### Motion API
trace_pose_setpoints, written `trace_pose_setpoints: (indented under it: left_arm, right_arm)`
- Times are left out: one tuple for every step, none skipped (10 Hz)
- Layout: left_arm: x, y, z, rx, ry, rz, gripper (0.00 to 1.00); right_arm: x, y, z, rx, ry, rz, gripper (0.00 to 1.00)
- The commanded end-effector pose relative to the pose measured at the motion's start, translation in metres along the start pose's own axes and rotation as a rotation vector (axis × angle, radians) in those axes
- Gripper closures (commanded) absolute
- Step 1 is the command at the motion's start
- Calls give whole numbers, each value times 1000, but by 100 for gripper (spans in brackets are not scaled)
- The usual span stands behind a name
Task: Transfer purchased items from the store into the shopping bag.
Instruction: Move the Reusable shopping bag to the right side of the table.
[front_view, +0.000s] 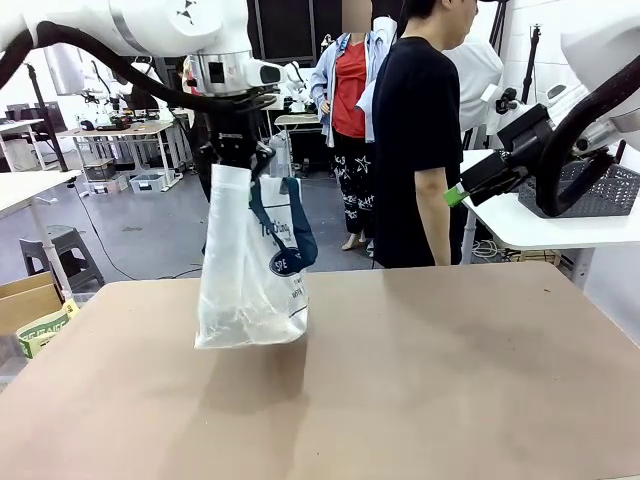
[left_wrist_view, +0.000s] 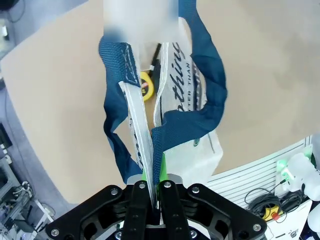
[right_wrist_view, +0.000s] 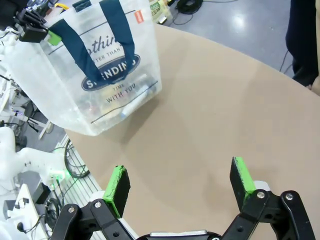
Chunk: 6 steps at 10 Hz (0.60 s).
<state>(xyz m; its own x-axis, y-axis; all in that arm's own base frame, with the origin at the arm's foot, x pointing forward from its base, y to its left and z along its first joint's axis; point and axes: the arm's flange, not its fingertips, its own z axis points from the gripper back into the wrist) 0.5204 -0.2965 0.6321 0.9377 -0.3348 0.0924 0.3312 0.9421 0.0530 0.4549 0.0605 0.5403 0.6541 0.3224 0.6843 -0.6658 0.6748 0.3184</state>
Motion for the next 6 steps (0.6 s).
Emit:
trace_pose_setpoints:
  left_arm:
    - [-15, 31, 22, 41, -43, 26, 100]
    - [-25, 45, 27, 48, -62, 32, 100]
    - [-35, 60, 31, 62, -71, 34, 100]
    - [-44, 77, 35, 88, -78, 47, 100]
    - [-52, 96, 37, 107, -82, 65, 100]
    - [-62, 111, 41, 120, -91, 79, 100]
  right_arm:
    - [1, 0, 0, -2, 5, 4, 0]
    - [1, 0, 0, -2, 5, 4, 0]
    - [1, 0, 0, -2, 5, 4, 0]
    - [1, 0, 0, -2, 5, 4, 0]
    - [1, 0, 0, -2, 5, 4, 0]
    - [1, 0, 0, -2, 5, 4, 0]
